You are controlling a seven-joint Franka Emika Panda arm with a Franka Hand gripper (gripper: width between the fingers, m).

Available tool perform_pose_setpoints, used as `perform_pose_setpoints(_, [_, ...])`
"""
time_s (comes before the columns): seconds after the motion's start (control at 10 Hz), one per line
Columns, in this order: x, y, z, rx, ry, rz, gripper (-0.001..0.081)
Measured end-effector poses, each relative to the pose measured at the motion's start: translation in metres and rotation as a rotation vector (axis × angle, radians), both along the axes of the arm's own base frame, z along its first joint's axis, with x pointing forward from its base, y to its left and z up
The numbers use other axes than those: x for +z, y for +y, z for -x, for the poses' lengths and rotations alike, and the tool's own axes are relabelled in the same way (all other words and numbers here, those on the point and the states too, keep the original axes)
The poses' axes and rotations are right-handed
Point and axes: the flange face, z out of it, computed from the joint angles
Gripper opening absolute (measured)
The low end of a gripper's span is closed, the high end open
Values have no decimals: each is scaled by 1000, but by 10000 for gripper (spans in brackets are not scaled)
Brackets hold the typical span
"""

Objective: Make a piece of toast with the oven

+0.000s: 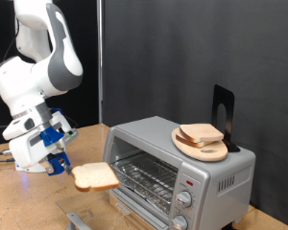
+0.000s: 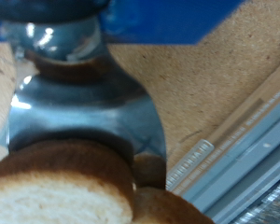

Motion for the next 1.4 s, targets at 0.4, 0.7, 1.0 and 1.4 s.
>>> perform_pose_setpoints(0.4, [16,26,-33,173,20,59,436])
perform_pose_setpoints(0.7, [14,57,-51,271,64,105,436])
perform_pose_setpoints(1.0, [12,93,-59,372,87,159,436])
perform_pose_setpoints(1.4, [7,130,-55,483,199,306,436])
